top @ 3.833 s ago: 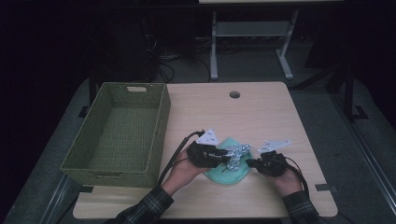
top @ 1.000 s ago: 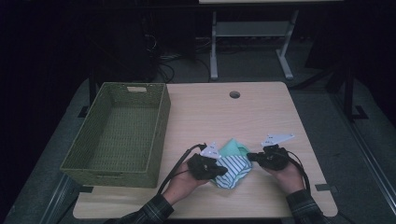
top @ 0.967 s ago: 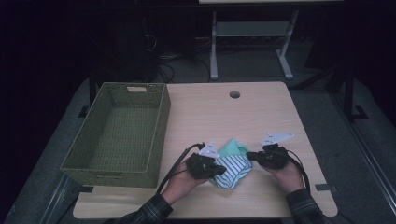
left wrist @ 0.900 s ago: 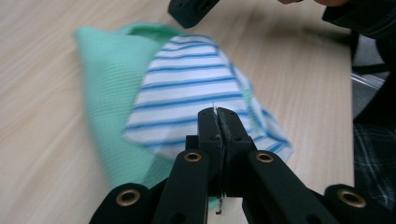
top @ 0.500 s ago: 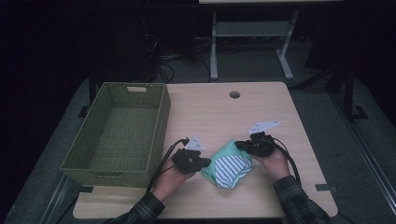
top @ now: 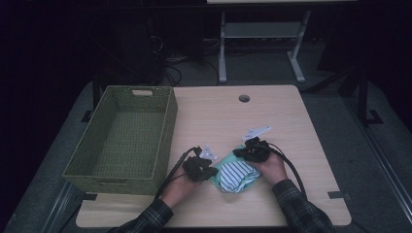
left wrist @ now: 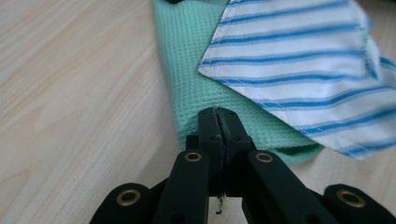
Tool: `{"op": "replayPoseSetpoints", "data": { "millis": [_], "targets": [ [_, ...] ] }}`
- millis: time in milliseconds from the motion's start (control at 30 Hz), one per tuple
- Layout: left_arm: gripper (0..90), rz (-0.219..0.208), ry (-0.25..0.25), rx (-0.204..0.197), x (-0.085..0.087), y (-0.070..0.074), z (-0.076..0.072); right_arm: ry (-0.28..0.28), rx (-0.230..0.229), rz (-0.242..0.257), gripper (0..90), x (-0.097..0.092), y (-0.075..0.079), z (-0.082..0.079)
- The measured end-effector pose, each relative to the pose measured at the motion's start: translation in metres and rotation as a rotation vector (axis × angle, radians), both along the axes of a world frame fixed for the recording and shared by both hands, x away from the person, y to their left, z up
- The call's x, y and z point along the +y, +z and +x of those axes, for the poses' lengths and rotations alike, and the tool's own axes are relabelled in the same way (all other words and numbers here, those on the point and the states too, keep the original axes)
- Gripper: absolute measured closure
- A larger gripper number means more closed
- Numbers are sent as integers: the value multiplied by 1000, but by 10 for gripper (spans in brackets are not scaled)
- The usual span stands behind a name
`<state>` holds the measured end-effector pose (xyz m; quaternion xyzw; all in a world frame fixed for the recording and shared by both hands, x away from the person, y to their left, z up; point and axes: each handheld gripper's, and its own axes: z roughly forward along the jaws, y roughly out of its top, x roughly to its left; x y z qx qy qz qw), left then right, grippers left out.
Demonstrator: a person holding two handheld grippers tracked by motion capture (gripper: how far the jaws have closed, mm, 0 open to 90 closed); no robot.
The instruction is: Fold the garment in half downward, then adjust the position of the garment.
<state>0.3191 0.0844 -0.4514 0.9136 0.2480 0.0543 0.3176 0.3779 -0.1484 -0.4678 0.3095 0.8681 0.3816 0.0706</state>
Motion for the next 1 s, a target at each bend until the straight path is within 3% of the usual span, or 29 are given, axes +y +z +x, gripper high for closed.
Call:
{"op": "replayPoseSetpoints", "data": {
  "millis": [233, 433, 533, 667, 867, 1000],
  "targets": [
    [893, -6, 5, -1, 2, 1, 1, -3, -7, 10, 900, -3, 5, -1],
    [892, -95, 18, 24, 10, 12, -9, -39, -31, 27, 899, -21, 16, -1],
    [891, -95, 1, 45, 12, 11, -16, -66, -13, 14, 900, -29, 11, 3],
    [892, -40, -18, 60, 10, 2, -18, -80, 9, -9, 900, -34, 3, 6],
    [893, -24, -2, 65, 9, -5, -10, -86, 15, -16, 900, -36, -1, 5],
    [894, -5, 18, 48, 8, -4, -3, -90, 15, -21, 900, -40, -1, 2]
  ]
}}
